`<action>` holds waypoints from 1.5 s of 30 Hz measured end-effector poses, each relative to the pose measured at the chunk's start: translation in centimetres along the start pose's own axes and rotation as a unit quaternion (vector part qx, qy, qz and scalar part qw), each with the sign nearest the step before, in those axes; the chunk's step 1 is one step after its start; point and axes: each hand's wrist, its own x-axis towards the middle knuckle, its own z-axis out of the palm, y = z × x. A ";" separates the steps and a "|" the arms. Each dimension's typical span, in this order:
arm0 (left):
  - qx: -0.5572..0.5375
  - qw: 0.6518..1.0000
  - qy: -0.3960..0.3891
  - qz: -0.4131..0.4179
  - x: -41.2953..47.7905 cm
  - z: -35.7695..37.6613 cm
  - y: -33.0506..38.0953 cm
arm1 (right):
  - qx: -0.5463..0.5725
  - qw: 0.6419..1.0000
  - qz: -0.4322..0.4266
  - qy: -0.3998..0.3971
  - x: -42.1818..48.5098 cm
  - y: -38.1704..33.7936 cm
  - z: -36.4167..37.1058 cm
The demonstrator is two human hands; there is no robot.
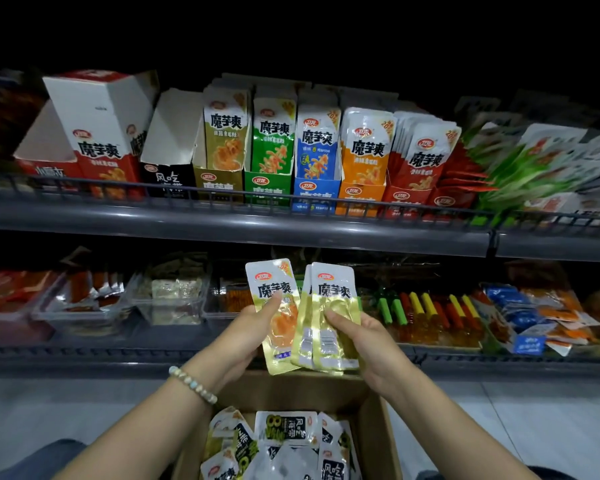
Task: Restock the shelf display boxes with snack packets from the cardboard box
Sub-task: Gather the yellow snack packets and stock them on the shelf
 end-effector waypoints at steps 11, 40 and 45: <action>-0.125 0.977 -0.160 -0.064 -1.2 1.0 0.3 | -0.060 0.995 -0.037 -0.074 -0.4 0.2 1.3; -0.007 0.994 0.073 0.085 -0.9 -0.1 0.0 | 0.017 0.999 -0.040 0.005 0.4 0.3 1.5; -0.006 0.993 0.071 0.096 -1.3 1.1 0.1 | 0.009 1.000 -0.006 -0.029 0.0 1.5 2.6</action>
